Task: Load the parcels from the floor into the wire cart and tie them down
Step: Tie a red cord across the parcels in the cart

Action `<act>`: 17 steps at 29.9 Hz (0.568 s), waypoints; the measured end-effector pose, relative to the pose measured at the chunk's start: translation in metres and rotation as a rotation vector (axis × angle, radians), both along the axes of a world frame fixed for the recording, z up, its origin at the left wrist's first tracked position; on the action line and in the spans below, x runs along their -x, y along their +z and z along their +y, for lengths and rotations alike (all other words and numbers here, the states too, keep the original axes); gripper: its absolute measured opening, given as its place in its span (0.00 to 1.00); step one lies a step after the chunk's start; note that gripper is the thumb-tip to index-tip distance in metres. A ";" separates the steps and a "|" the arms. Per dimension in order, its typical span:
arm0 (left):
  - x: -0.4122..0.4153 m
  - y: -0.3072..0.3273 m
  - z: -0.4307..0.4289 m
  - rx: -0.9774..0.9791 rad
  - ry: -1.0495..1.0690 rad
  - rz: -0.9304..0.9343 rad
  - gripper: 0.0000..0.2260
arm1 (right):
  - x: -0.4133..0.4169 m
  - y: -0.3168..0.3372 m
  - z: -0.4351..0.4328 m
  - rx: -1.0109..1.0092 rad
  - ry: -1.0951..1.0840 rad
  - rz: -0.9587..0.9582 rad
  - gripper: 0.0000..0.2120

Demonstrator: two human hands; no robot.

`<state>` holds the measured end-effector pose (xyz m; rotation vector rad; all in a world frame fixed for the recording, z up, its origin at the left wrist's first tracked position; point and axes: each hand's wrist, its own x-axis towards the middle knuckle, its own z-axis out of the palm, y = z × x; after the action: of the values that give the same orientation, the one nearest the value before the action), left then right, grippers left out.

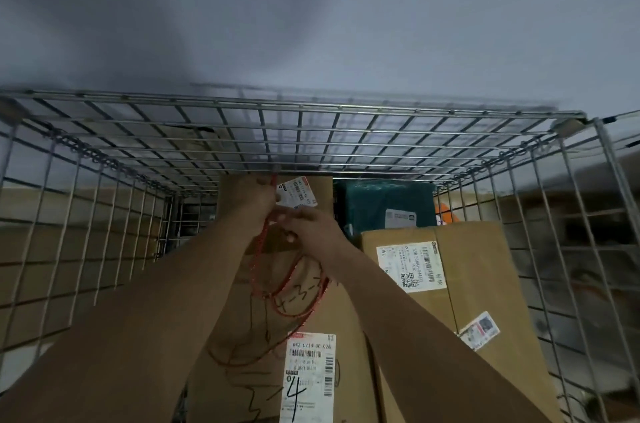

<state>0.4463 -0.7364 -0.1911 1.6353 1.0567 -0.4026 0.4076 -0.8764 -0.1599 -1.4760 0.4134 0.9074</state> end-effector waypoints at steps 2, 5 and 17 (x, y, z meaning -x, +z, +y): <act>-0.009 -0.005 -0.003 0.016 -0.027 0.012 0.08 | -0.002 -0.007 -0.003 -0.013 -0.025 0.003 0.08; -0.015 -0.013 -0.010 0.066 0.007 0.015 0.09 | -0.004 -0.015 -0.008 -0.010 -0.047 0.001 0.07; 0.004 -0.070 0.010 0.098 -0.004 0.200 0.08 | 0.005 -0.004 -0.020 0.017 0.013 -0.018 0.11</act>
<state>0.4427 -0.7259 -0.2607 1.5337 1.1633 -0.6216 0.4031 -0.8960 -0.1638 -1.5023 0.3997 0.9023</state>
